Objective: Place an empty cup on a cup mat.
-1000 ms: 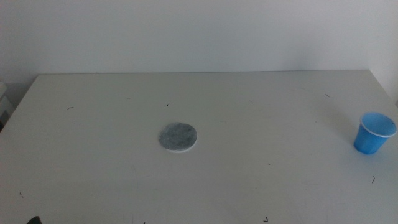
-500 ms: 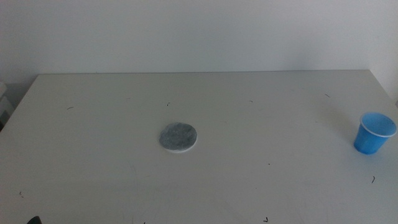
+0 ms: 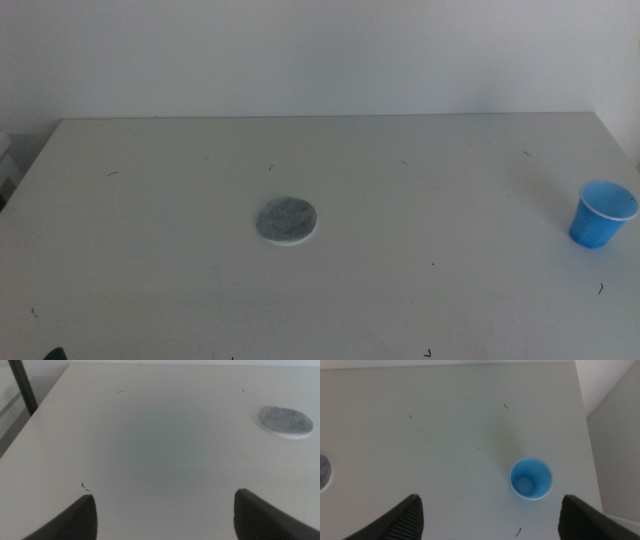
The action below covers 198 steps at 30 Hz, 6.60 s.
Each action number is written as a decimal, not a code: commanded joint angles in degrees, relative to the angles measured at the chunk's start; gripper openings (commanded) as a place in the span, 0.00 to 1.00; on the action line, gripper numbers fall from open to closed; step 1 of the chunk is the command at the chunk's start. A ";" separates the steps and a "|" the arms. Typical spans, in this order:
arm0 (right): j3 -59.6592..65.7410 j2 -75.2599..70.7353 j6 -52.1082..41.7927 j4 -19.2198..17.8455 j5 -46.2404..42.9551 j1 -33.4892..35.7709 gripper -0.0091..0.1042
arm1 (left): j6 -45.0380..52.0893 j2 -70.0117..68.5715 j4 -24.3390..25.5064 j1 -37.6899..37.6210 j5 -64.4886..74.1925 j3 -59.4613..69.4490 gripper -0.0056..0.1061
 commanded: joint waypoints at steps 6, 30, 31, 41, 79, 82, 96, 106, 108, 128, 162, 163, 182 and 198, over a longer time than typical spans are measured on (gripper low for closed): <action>-12.75 10.26 -0.08 1.04 1.84 -5.05 0.83 | -0.62 -0.73 0.02 0.06 -3.89 -0.34 0.99; -14.15 33.07 -0.08 0.00 6.45 -13.00 0.83 | -0.62 -0.73 0.02 0.06 -3.89 -0.34 0.99; -14.15 33.75 -0.02 -0.33 6.63 -13.00 0.83 | -0.62 -0.73 0.02 0.06 -3.89 -0.34 0.99; -6.46 36.21 0.25 -0.91 4.32 -13.00 0.76 | -0.62 -0.73 0.02 0.06 -3.89 -0.34 0.99; -14.71 26.29 2.09 0.00 6.69 -8.54 0.07 | -0.62 -0.73 0.02 0.06 -3.89 -0.34 0.99; -17.94 25.75 3.32 0.83 6.69 -6.40 0.07 | -0.62 -0.73 0.02 0.06 -3.89 -0.34 0.99; -28.08 31.09 10.65 2.19 6.68 10.93 0.07 | -0.62 -0.73 0.02 0.06 -3.89 -0.34 0.99; -41.60 43.13 14.82 3.42 6.68 23.06 0.07 | -0.62 -0.73 0.02 0.06 -3.89 -0.34 0.99; -44.20 45.75 15.39 4.06 6.68 24.78 0.07 | -0.62 -0.73 0.02 0.06 -3.89 -0.34 0.99; -52.63 61.87 16.52 5.70 6.63 34.50 0.07 | -0.62 -0.73 0.02 0.06 -3.89 -0.34 0.99; -52.57 63.64 14.41 2.29 6.68 35.08 0.25 | -0.62 -0.73 0.02 0.06 -3.89 -0.34 0.99; -52.57 63.64 14.59 2.29 6.68 35.08 0.29 | -0.62 -0.73 0.02 0.06 -3.89 -0.34 0.99; -52.69 52.19 13.07 1.87 6.67 32.88 0.63 | -0.62 -0.73 0.02 0.06 -3.89 -0.34 0.99; -36.41 25.42 7.14 0.00 6.12 24.34 0.63 | -0.62 -0.73 0.02 0.06 -3.89 -0.34 0.99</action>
